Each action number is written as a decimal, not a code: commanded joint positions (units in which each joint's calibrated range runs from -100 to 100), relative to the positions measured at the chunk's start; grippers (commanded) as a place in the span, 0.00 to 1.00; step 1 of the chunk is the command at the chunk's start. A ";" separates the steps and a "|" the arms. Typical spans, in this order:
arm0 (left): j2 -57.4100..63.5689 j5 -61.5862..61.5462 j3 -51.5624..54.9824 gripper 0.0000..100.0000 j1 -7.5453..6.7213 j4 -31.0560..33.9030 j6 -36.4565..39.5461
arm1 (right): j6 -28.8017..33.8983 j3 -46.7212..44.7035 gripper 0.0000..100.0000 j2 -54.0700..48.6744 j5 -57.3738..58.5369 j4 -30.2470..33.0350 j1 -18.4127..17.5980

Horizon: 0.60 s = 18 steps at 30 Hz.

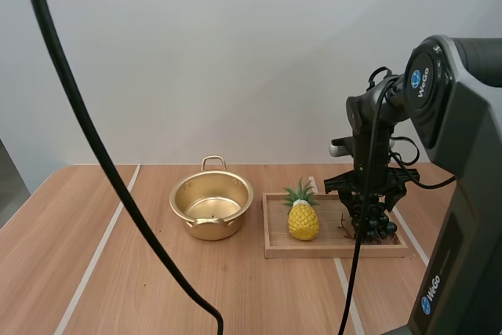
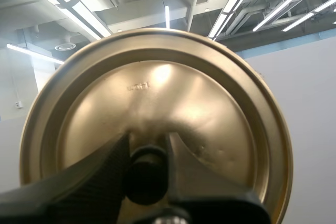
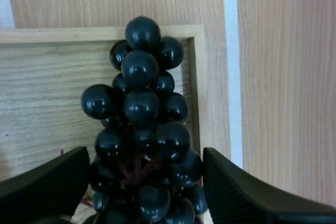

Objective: Open the pot, put the grape inside, and close it

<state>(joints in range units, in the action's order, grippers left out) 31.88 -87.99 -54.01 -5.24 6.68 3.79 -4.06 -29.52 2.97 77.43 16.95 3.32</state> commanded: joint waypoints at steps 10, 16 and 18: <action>-0.18 0.61 -0.30 0.00 -0.07 -0.80 -0.15 | 0.31 -0.73 1.00 2.92 -0.76 -0.82 0.22; -0.18 0.61 -0.30 0.00 -0.07 -0.80 -0.15 | -0.24 -0.73 0.42 2.92 -0.41 -1.27 0.22; -0.18 0.61 -0.30 0.00 -0.07 -0.80 -0.15 | -0.13 -0.73 0.00 2.92 0.90 -2.29 0.22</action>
<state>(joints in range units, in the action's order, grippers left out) 31.88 -87.99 -54.01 -5.24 6.57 3.49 -4.07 -30.07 6.17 76.86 15.62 3.32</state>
